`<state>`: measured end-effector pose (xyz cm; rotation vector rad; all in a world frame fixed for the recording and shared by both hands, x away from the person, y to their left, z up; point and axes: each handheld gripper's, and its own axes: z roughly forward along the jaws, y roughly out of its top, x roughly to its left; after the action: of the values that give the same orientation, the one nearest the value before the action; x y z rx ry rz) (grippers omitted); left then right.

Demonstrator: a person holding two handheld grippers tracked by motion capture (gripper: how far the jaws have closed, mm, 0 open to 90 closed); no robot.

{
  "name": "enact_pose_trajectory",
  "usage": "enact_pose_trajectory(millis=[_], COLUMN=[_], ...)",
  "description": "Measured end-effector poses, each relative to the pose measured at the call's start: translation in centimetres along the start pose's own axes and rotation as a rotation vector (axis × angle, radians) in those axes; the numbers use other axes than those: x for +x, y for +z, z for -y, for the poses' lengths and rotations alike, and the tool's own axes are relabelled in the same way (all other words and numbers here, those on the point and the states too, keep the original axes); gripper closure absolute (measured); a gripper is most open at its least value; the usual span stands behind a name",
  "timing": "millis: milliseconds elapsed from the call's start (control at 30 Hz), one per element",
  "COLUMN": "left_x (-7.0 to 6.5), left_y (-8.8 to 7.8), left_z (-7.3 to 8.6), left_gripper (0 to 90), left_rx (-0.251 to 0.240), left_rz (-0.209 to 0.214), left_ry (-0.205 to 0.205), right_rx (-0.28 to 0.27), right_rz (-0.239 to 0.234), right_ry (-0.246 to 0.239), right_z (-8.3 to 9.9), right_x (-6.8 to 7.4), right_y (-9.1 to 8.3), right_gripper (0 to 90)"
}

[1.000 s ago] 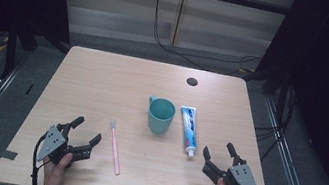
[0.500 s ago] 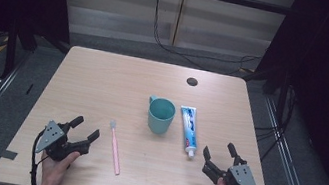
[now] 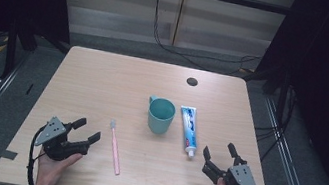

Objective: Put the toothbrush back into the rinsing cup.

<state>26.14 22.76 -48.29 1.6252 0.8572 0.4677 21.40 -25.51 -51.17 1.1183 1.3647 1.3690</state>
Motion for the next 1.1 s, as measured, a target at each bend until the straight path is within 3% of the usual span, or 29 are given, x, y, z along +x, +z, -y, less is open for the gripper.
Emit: enact_pose_trajectory(millis=[100,167,267,400,567,867,967,1000,1100], left_x=[0.1,0.0,-0.2,-0.3,-0.4,-0.1,-0.1,-0.1,-0.1], left_y=[0.3,0.6,1.4,2.0,3.2,4.4,4.9,5.3,5.6], left_z=[-0.3,-0.7,-1.8,-2.4,-3.5,-4.9,-5.3,-5.4,-5.5], left_gripper=[28.2,28.9,31.4,36.6,36.9,39.6,40.5,40.5,40.2], left_rx=[0.025,0.063,0.163,0.213,0.36,0.477,0.54,0.586,0.625], left_rz=[0.018,0.017,0.016,0.046,0.064,0.073,0.088,0.089,0.092], left_ry=[-0.023,-0.016,-0.005,-0.028,-0.037,-0.052,-0.069,-0.074,-0.092], right_rx=[0.0,0.0,0.001,0.002,0.003,0.003,0.001,0.003,0.003], right_rz=[0.001,0.001,0.002,0.005,0.009,0.011,0.013,0.013,0.014], right_ry=[-0.001,0.0,0.001,0.001,0.003,0.004,0.001,0.003,0.003], right_z=[0.0,0.0,0.0,0.0,0.0,0.0,0.0,0.0,0.0], right_x=[0.0,0.0,0.0,0.0,0.0,0.0,0.0,0.1,0.1], right_y=[0.0,0.0,0.0,0.0,0.0,0.0,0.0,0.0,0.0], right_gripper=[14.7,14.7,14.6,14.7,14.6,14.6,14.6,14.6,14.6])
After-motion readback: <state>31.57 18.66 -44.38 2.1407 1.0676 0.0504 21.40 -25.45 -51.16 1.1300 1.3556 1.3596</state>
